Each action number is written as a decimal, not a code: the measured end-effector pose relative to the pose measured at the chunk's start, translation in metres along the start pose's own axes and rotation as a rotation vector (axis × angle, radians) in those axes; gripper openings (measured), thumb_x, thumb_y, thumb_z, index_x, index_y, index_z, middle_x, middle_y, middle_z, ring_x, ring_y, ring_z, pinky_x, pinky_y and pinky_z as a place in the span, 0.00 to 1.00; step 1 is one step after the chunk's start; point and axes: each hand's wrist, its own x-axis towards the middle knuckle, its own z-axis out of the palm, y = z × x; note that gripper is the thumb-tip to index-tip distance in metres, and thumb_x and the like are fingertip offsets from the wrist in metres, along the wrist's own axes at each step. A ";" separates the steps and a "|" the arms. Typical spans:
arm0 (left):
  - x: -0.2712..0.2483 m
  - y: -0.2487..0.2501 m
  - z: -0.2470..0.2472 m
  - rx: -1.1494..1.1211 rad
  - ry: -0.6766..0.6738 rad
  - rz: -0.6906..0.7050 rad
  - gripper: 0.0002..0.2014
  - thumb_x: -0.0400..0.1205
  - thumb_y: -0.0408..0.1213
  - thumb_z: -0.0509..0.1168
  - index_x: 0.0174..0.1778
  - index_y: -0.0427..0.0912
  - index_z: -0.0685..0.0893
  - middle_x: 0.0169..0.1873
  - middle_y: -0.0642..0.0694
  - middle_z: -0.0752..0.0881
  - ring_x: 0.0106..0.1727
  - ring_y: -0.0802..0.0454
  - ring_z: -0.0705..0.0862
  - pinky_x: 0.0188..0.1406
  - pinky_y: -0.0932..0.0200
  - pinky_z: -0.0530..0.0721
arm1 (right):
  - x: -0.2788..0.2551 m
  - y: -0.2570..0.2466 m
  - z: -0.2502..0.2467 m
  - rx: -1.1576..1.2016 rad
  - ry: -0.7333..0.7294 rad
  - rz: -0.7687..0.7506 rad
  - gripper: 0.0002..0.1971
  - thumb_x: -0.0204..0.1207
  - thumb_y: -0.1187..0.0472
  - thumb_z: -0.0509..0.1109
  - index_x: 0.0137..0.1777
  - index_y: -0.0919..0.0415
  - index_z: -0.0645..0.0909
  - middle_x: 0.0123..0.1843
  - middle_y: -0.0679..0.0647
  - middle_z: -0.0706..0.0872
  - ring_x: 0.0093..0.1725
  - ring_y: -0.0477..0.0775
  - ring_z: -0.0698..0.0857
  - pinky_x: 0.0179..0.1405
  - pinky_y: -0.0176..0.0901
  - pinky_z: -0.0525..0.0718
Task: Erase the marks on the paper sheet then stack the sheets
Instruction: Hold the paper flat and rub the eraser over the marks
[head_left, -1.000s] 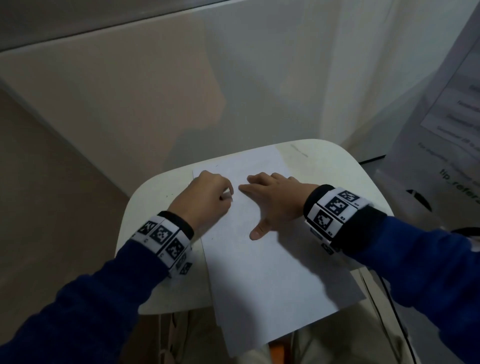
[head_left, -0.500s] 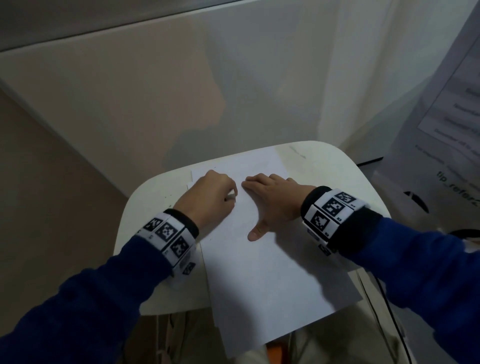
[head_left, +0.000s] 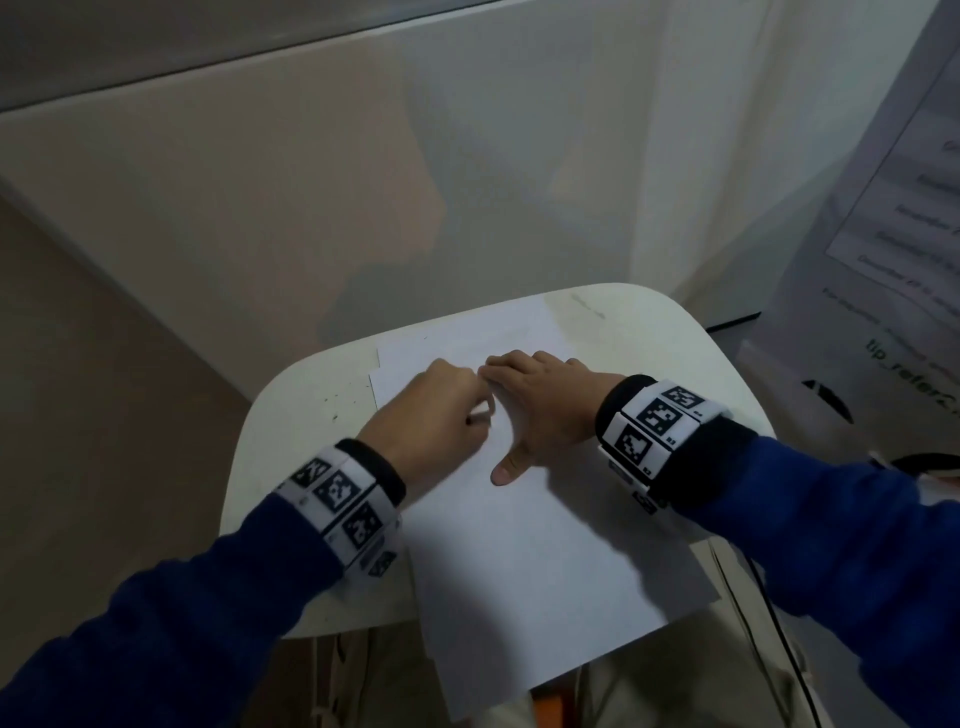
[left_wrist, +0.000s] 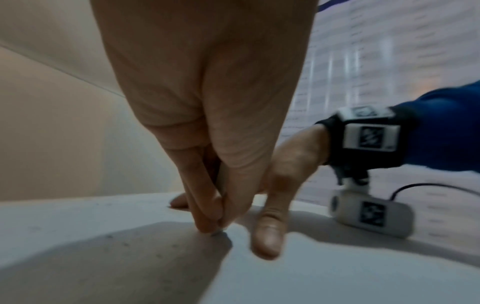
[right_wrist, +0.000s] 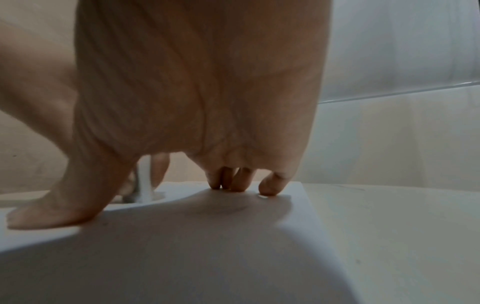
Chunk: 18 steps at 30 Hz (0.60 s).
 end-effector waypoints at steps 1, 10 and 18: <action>-0.004 0.005 0.001 -0.011 -0.024 0.027 0.07 0.78 0.34 0.65 0.41 0.44 0.89 0.26 0.56 0.78 0.28 0.58 0.80 0.28 0.61 0.77 | 0.000 0.000 0.000 0.005 -0.002 0.000 0.63 0.56 0.24 0.76 0.86 0.47 0.49 0.86 0.42 0.52 0.83 0.53 0.59 0.78 0.59 0.63; 0.013 -0.004 0.001 -0.006 0.050 -0.013 0.07 0.78 0.33 0.66 0.43 0.43 0.89 0.29 0.55 0.79 0.31 0.56 0.81 0.30 0.64 0.75 | 0.002 0.000 0.001 0.017 0.006 0.001 0.63 0.54 0.25 0.77 0.85 0.46 0.51 0.85 0.43 0.54 0.82 0.55 0.61 0.75 0.60 0.65; 0.020 -0.005 0.002 -0.038 0.091 -0.009 0.19 0.78 0.33 0.65 0.24 0.53 0.69 0.23 0.56 0.74 0.26 0.58 0.76 0.26 0.64 0.67 | 0.001 -0.001 -0.001 0.030 0.008 -0.004 0.59 0.54 0.26 0.78 0.82 0.47 0.57 0.84 0.43 0.56 0.80 0.55 0.63 0.75 0.58 0.66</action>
